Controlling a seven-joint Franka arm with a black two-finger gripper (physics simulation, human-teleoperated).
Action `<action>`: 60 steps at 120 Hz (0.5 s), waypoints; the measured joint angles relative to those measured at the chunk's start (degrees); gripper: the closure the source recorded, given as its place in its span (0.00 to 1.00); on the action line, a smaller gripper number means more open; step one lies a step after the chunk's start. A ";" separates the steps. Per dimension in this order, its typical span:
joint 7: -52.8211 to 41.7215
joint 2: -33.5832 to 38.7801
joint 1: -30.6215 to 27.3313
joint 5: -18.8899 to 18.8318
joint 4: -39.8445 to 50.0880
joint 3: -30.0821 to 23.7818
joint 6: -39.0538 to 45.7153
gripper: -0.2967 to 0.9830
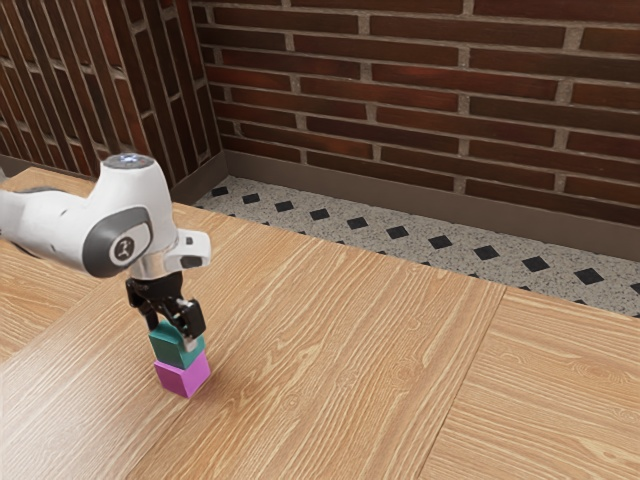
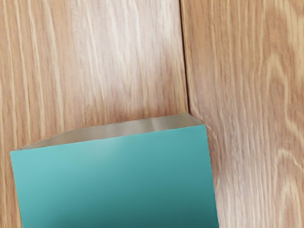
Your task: Pick up the blue block with one arm, and put the blue block on the table with one arm
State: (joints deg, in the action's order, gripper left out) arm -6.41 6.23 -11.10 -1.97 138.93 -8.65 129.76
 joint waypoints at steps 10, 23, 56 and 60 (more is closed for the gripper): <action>-0.14 -0.50 -0.13 -0.11 -0.16 0.01 0.26 0.23; -0.29 -1.31 -0.28 -0.20 -0.66 0.03 0.50 0.23; -0.55 -2.51 -1.50 -0.25 -1.22 0.10 1.10 0.23; -0.57 -2.76 -1.55 -0.26 -1.20 0.11 1.22 0.23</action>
State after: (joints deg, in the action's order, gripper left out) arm -6.98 3.47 -12.65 -2.23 137.73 -8.54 130.99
